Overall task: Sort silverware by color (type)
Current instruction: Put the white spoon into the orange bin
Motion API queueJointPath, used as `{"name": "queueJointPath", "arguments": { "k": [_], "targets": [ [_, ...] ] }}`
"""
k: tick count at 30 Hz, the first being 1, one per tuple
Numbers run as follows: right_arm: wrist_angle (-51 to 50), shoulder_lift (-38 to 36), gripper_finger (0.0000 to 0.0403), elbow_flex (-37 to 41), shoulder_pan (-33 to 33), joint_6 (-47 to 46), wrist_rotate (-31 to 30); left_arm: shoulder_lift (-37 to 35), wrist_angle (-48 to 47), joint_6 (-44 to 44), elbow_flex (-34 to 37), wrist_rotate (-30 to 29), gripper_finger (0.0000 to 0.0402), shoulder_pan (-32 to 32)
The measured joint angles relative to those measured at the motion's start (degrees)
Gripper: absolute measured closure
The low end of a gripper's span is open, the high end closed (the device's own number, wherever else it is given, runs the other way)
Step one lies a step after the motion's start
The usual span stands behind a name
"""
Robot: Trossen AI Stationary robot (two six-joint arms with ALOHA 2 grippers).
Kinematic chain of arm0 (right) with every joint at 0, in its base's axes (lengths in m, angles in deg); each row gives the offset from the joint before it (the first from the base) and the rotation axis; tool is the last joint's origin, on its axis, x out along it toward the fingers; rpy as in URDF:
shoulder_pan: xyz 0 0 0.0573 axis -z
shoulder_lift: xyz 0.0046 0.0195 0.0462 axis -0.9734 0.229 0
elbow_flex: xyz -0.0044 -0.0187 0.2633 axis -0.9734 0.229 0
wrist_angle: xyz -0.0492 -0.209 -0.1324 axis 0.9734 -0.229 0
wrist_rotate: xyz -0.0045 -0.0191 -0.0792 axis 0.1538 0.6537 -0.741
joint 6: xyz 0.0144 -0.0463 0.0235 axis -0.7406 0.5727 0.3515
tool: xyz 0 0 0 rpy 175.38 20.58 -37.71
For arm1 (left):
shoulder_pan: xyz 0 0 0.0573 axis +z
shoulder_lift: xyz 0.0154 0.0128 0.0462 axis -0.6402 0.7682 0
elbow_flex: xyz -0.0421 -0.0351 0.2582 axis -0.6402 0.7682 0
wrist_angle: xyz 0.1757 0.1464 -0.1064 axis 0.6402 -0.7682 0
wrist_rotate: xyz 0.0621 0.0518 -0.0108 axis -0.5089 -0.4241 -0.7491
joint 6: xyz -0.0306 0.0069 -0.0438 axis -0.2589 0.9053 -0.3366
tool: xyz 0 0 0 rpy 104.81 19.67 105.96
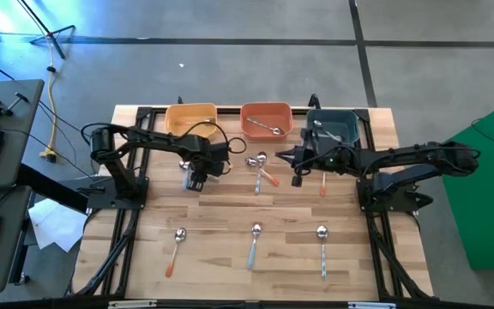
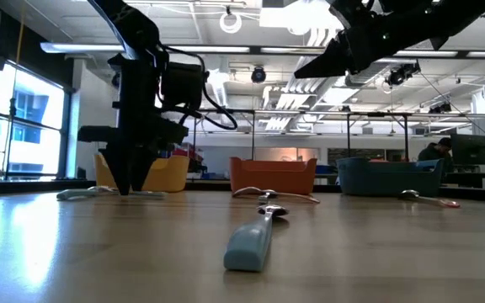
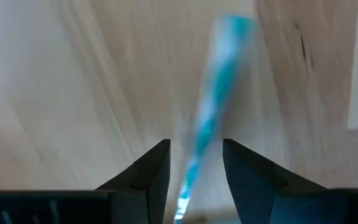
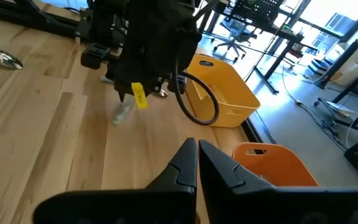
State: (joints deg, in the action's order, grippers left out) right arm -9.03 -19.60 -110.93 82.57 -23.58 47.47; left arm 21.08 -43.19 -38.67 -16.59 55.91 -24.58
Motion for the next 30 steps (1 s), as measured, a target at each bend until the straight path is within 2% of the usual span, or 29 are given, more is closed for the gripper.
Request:
{"name": "queueJointPath", "arguments": {
  "k": [11,14,18,20,23,26,30],
  "targets": [
    [0.02,0.0,0.0403,0.0,-1.07,0.84,-0.98,2.9,1.21,1.09,-0.17,-1.56,0.0274,-0.78],
    [0.03,0.0,0.0403,0.0,-1.05,0.85,-0.98,2.63,1.24,1.44,-0.07,-0.88,0.03,-0.72],
    [0.14,0.0,0.0403,0.0,-1.05,0.85,-0.98,1.42,1.62,1.5,0.06,-1.0,0.0365,-0.98],
    [0.21,0.0,0.0403,0.0,-1.05,0.85,-0.98,0.53,3.25,2.16,0.2,-2.88,0.0388,-1.23],
    [0.26,0.0,0.0403,0.0,-1.05,0.83,-0.98,-2.42,4.62,2.29,-0.02,-6.12,0.0388,-0.87],
    [0.51,0.0,0.0403,0.0,-1.05,0.83,-0.98,-4.55,4.37,1.18,-0.61,-6.26,0.0388,0.04],
    [0.72,0.0,0.0403,0.0,-1.05,0.83,-0.98,-6.97,4.34,-1.11,-4.83,-6.32,0.0396,0.92]
  ]
}}
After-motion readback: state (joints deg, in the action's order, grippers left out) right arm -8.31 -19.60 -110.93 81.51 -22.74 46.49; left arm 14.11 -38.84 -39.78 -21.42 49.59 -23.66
